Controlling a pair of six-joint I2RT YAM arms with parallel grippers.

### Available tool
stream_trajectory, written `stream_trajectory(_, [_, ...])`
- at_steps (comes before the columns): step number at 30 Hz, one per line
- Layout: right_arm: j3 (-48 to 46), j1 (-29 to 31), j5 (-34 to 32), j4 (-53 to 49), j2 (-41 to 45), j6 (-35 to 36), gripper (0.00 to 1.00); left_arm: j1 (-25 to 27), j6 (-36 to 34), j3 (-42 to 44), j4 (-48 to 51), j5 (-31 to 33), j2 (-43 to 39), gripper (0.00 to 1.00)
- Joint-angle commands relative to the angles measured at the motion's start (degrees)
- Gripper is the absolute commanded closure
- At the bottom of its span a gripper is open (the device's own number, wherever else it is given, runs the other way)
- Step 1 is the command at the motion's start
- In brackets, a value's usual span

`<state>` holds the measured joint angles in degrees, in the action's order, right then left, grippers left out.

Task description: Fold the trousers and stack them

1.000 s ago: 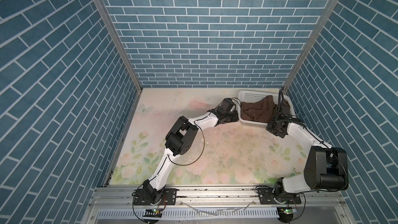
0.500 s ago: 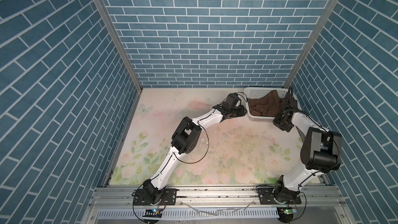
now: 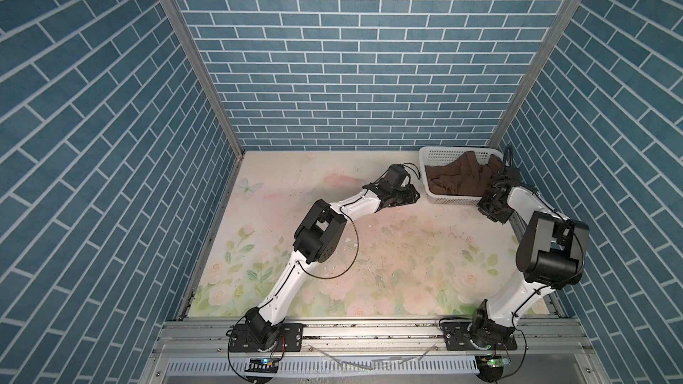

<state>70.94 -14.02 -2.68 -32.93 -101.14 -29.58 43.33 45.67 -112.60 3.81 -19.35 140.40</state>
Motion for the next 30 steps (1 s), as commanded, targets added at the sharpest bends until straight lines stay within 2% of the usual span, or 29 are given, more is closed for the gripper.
stream_trajectory(1, [0.68,-0.3,1.16,2.07,-0.03,1.11,0.78,-0.33,0.25,0.52,-1.7,-0.28,-1.83,0.63])
stream_trajectory(6, [6.39,1.34,4.87,1.12,-4.58,-0.23,0.76,-0.28,0.95,4.13,-3.96,0.08,-3.94,0.63])
stream_trajectory(14, [7.64,7.2,4.86,0.61,-5.93,0.05,0.76,-0.53,2.19,8.66,-6.23,0.58,-6.71,0.63])
stream_trajectory(21, [2.78,7.35,3.29,-0.55,4.55,1.96,0.76,-0.44,3.26,16.92,-9.59,2.33,-12.58,0.63])
stream_trajectory(25, [3.85,7.34,2.69,-1.52,11.5,3.1,0.74,-0.48,3.9,22.83,-11.17,4.51,-17.85,0.62])
stream_trajectory(30, [9.04,6.45,1.07,-1.97,11.2,3.51,0.65,-2.33,3.02,30.81,-11.35,7.31,-27.2,0.58])
